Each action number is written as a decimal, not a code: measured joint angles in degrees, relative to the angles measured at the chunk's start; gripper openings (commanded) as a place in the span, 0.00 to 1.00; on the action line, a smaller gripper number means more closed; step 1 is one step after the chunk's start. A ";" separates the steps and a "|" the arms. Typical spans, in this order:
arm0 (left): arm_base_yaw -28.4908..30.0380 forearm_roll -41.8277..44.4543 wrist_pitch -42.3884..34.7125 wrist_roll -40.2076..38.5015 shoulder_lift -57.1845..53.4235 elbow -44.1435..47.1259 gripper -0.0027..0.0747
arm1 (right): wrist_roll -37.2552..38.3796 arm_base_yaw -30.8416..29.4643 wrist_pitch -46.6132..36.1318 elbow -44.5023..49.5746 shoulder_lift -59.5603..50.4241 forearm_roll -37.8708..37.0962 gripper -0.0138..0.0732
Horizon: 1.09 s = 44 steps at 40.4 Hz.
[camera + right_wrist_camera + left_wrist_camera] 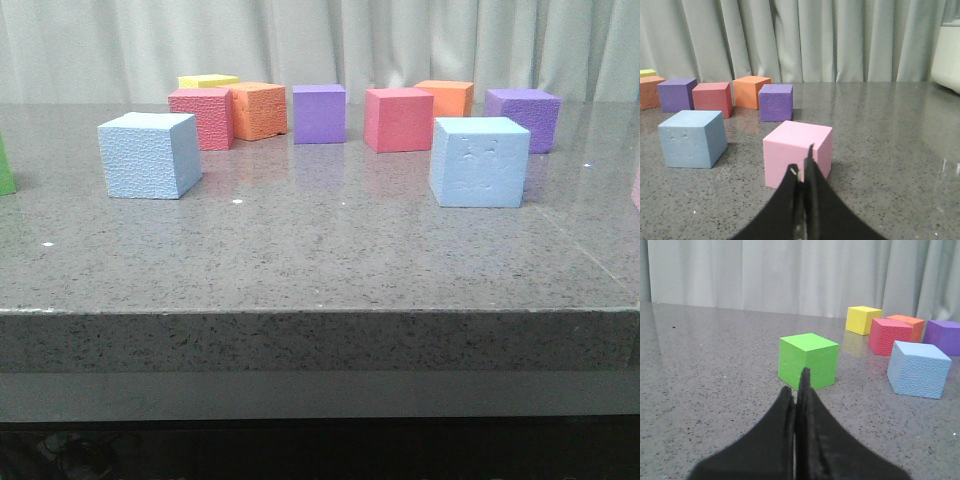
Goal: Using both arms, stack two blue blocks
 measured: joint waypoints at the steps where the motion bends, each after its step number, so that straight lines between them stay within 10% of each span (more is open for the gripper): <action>1: 0.00 -0.21 0.00 0.00 0.00 -0.10 0.01 | 0.00 0.00 0.93 -0.50 0.00 0.52 0.08; 25: 0.00 2.15 27.16 0.34 15.20 -40.02 0.01 | 0.12 0.00 32.27 -38.47 16.07 -2.37 0.08; 44: 0.00 2.04 31.30 0.34 30.67 -41.75 0.01 | 0.12 0.00 36.96 -40.66 33.99 -2.48 0.08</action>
